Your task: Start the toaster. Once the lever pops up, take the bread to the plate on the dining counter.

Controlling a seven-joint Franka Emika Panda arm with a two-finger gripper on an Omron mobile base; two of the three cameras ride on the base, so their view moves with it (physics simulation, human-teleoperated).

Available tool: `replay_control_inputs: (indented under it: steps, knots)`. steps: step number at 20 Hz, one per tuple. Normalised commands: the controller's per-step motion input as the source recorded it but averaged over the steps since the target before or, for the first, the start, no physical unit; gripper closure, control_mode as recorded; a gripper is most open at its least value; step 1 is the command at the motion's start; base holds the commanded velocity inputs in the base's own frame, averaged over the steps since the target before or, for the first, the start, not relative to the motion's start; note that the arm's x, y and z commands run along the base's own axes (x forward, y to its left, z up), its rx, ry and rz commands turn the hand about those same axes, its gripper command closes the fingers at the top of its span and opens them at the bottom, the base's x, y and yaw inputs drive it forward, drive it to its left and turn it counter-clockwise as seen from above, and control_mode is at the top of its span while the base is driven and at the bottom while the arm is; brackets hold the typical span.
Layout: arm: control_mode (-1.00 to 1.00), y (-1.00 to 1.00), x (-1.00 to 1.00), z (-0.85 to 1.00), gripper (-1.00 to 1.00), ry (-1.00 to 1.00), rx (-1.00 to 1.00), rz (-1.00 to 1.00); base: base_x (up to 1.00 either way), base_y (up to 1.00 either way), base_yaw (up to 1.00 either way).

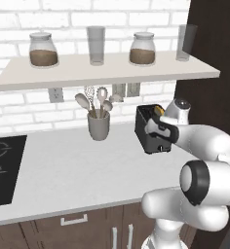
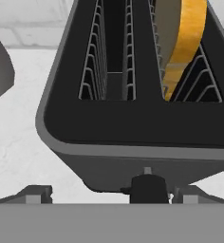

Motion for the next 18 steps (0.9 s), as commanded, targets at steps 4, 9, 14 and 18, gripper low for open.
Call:
replay_control_inputs:
  steps: [4,9,14,18]
  knots:
    - [-1.0,0.02,0.09,-0.11,-1.0,0.01,0.0,0.0,0.0,0.0,0.0]
    - [-1.0,0.01,0.09,-0.05,-1.0,0.01,0.0,0.0,0.0,0.0,0.0]
    - [-1.0,0.0,0.03,-0.03,-1.0,0.0,0.0,0.0,0.0,0.0,0.0]
    - [-1.0,0.0,0.0,-0.08,-1.0,0.01,0.0,0.0,0.0,0.0,0.0]
